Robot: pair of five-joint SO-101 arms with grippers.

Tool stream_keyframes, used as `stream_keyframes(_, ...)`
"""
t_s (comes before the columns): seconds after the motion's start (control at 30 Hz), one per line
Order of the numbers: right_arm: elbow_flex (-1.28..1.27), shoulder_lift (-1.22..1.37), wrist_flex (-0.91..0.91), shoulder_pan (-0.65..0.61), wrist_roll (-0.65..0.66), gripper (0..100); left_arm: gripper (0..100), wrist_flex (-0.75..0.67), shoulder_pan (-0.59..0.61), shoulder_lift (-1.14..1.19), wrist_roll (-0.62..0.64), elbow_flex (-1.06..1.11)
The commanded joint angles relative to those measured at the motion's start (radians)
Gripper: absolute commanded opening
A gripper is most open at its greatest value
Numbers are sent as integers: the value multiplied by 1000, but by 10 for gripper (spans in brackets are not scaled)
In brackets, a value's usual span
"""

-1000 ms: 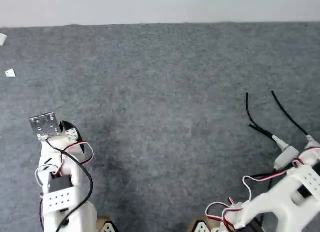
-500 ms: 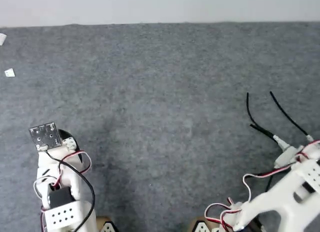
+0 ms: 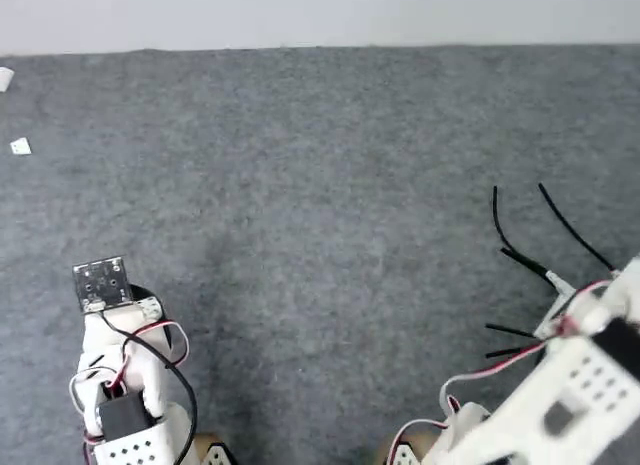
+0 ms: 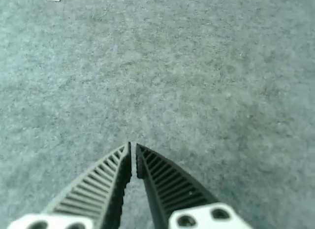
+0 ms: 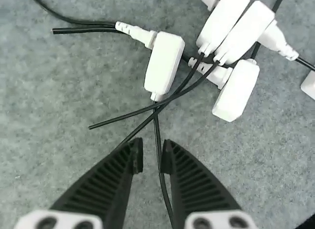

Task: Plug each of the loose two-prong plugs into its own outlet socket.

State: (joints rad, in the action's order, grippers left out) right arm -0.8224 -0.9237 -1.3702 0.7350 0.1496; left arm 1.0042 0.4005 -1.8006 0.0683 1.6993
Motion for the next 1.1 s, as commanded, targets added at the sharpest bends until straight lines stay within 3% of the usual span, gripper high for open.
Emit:
stream_keyframes(0.0,-77,-170,-1,-54,3,62,13,2,-6,-18,-60,-16)
stream_keyframes(0.1,-190,-280,-2,-136,51,62,13,2,-6,-18,-58,-16)
stream_keyframes(0.27,-356,-433,-5,-154,54,62,13,3,-3,-18,-63,-16)
stream_keyframes(0.73,-672,-885,-16,-200,58,58,13,236,-98,-18,-60,-16)
stream_keyframes(1.07,-861,-883,67,-202,58,58,13,258,-100,-17,-58,-16)
